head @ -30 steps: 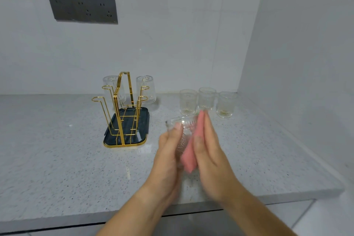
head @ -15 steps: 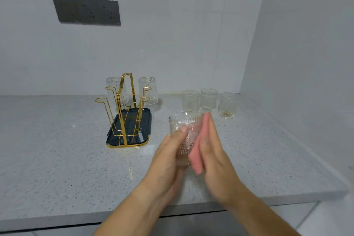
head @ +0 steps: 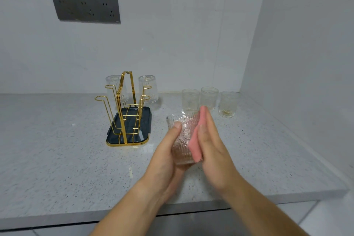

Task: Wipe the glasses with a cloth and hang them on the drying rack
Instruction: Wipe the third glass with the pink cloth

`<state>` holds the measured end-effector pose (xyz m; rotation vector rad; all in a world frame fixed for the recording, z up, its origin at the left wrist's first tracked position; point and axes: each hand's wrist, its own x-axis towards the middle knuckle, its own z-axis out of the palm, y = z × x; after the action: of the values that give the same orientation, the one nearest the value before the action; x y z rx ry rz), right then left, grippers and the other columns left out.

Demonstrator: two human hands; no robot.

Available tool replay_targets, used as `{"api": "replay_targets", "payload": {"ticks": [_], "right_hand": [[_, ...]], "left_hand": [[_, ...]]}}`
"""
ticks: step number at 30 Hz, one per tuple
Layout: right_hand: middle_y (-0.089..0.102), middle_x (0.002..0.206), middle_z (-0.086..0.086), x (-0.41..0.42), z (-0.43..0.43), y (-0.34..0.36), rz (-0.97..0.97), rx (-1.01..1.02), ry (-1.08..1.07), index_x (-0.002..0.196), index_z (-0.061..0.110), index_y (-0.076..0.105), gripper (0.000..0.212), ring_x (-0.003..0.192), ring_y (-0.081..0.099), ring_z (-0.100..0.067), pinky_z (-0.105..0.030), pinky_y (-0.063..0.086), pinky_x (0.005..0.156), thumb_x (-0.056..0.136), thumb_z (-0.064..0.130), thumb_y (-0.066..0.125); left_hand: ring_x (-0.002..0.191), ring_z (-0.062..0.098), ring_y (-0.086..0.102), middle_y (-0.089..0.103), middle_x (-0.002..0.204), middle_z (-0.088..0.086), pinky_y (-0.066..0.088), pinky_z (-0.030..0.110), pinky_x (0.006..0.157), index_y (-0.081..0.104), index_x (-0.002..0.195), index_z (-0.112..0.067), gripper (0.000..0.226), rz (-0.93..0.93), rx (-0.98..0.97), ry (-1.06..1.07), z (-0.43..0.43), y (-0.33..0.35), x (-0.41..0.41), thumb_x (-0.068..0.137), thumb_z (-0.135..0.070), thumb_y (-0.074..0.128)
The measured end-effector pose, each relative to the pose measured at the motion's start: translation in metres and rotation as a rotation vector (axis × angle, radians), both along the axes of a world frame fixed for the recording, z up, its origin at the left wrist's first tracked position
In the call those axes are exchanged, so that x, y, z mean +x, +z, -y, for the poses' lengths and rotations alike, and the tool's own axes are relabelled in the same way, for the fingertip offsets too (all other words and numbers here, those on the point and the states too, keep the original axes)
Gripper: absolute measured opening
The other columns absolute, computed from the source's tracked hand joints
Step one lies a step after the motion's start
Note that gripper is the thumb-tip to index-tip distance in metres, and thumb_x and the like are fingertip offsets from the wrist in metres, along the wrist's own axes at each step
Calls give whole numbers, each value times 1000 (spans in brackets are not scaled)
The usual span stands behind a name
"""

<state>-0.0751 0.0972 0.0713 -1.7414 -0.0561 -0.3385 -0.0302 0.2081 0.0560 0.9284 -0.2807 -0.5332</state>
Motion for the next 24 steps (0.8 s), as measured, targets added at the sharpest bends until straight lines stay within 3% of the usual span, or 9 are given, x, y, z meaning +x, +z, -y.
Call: {"api": "replay_targets", "payload": {"ticks": [4, 7, 11, 13, 15, 17, 20, 22, 24], "right_hand": [[2, 163, 42, -16, -16, -34, 100, -143, 15, 160, 41, 3, 64, 149, 3, 19, -9, 7, 122, 103, 52, 28], [11, 156, 49, -16, -11, -31, 50, -48, 25, 159, 41, 8, 64, 143, 11, 27, 0, 14, 115, 100, 49, 31], [35, 144, 50, -2, 5, -1, 22, 64, -53, 157, 48, 18, 58, 118, 28, 41, 6, 26, 104, 100, 54, 28], [50, 111, 59, 2, 8, 5, 29, 77, -81, 154, 48, 20, 49, 100, 40, 43, 5, 35, 98, 105, 49, 25], [36, 132, 60, -3, 2, 2, 30, 43, -65, 155, 51, 10, 53, 116, 29, 44, 1, 26, 111, 104, 53, 22], [6, 156, 49, -13, -9, -12, 34, -15, -21, 152, 56, -4, 58, 136, 8, 35, -4, 10, 118, 101, 57, 22], [-6, 159, 45, -19, -15, -27, 40, -70, -5, 151, 54, -7, 65, 145, 0, 25, -7, 6, 120, 96, 56, 27], [2, 159, 43, -15, -9, -23, 19, -44, 8, 154, 50, 0, 64, 141, 6, 29, 1, 10, 115, 97, 54, 28], [12, 161, 39, -5, 0, -10, 2, 7, -9, 157, 47, 9, 65, 134, 13, 35, 9, 17, 105, 96, 56, 28]], "left_hand": [[116, 22, 73, 72, 132, 7, 58, 44, 97, 53, 140, -16, 99, -71, 4, 71, -5, -3, 7, 63, -65, 90], [75, -6, 75, 79, 80, -22, 60, 38, 77, 54, 110, -25, 47, 55, 43, 130, -3, -2, 3, 73, -47, 74], [126, 33, 66, 71, 133, 14, 48, 58, 111, 59, 140, -10, 63, 59, 85, 91, 1, 4, 0, 93, -51, 67], [131, 28, 64, 69, 137, 11, 45, 50, 114, 63, 140, -13, 52, 58, 74, 51, 3, 5, -1, 103, -46, 48], [130, 21, 65, 70, 137, 7, 43, 45, 113, 64, 140, -15, 54, 68, 79, 23, 4, 4, 1, 104, -51, 44], [122, 15, 69, 72, 133, 1, 49, 40, 107, 58, 141, -14, 73, 66, 112, 67, 1, 4, 5, 90, -66, 64], [79, 1, 77, 80, 82, -14, 62, 26, 71, 49, 130, -9, 73, 92, 150, 149, -1, 4, 3, 76, -51, 73], [80, 2, 77, 80, 83, -13, 63, 35, 81, 49, 128, -8, 72, 96, 158, 155, -1, 5, -1, 76, -53, 71], [106, 20, 77, 79, 114, 6, 56, 51, 101, 54, 134, -5, 78, 74, 152, 194, 2, 4, -2, 82, -59, 72]]}}
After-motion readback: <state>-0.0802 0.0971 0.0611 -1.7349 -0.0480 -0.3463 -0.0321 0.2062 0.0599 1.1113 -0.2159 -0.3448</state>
